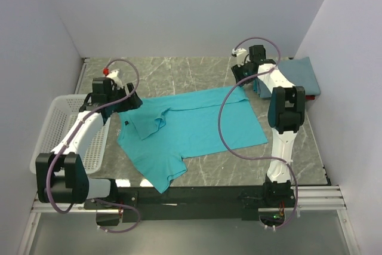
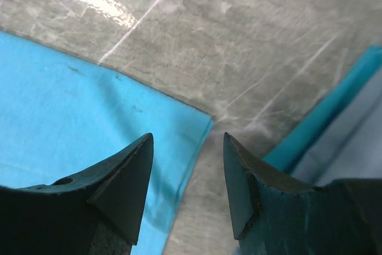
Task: Fold and stack the t-shirts
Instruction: Fold the tshirt
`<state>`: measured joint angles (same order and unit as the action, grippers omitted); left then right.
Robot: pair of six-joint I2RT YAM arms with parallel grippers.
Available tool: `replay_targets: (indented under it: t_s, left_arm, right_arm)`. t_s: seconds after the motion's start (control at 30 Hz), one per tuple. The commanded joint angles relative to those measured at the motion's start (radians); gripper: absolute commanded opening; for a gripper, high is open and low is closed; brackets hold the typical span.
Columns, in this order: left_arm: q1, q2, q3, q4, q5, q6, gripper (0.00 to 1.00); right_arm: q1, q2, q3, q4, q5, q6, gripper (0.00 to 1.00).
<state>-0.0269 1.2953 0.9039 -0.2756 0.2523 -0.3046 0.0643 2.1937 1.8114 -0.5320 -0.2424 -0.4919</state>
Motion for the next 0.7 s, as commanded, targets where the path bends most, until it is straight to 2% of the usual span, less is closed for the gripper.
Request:
replay_targets:
  t_s: [0.0, 0.47, 0.67]
  left_arm:
    - [-0.004, 0.015, 0.013, 0.003, 0.068, 0.022, 0.80]
    - [-0.004, 0.084, 0.035, -0.028, 0.157, 0.010, 0.80]
    - [-0.005, 0.078, 0.035, -0.027, 0.169, 0.007, 0.80]
  right_arm:
    - [-0.011, 0.026, 0.063, -0.023, -0.029, 0.067, 0.57]
    - [-0.008, 0.161, 0.223, -0.201, 0.026, 0.004, 0.51]
    - [-0.006, 0.201, 0.279, -0.253, 0.026, 0.000, 0.40]
